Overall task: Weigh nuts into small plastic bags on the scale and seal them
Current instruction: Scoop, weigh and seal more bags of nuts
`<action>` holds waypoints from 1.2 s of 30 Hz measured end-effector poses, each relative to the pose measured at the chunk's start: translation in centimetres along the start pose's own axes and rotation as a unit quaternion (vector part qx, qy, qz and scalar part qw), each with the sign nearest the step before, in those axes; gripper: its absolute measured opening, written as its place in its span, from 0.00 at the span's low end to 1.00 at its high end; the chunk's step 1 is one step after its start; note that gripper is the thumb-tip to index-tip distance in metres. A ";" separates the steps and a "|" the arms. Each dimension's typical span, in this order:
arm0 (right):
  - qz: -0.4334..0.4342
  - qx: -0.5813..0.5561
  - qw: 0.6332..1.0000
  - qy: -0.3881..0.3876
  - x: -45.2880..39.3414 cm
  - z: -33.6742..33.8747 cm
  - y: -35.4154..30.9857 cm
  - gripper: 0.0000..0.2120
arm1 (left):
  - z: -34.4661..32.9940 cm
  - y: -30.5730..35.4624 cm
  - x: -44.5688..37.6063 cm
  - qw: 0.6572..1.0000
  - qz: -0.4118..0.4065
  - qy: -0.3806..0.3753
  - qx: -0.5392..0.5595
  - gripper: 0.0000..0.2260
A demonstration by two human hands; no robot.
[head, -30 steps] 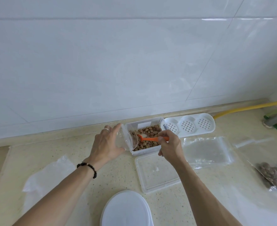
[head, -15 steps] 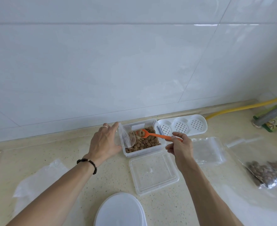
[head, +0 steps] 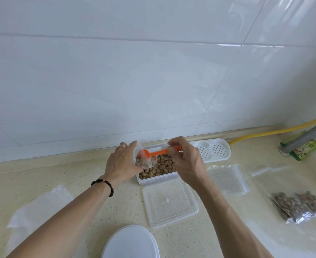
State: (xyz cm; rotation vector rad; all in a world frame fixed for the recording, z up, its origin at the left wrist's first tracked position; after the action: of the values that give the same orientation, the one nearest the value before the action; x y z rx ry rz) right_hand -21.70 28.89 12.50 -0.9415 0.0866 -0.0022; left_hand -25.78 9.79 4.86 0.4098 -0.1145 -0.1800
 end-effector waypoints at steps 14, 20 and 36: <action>-0.145 -0.050 0.982 0.115 -0.7 3.0 5.7 0.05 | 0.1 -0.9 0.8 1.000 0.006 0.019 -0.009 0.38; -0.114 0.102 0.987 0.048 0.0 0.0 8.1 0.07 | 0.0 -1.5 1.8 1.000 -0.011 0.014 -0.021 0.36; -0.363 -0.203 0.902 0.114 1.5 -2.5 12.7 0.06 | 0.2 -1.9 2.0 0.998 -0.016 0.017 -0.055 0.37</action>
State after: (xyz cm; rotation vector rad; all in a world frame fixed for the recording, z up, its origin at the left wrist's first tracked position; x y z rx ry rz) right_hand -20.89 34.29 0.71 -1.3448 -0.0561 -0.8164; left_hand -24.15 7.63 4.38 0.3048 -0.0635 -0.2090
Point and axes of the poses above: each hand's wrist, its own x-axis away from the middle knuckle, its own z-axis out of the back of the hand, y = z × x, the point moved 7 cm from there along -x, towards the middle knuckle, and after that the axes turned 5 degrees about -z, right-handed, at the moved point
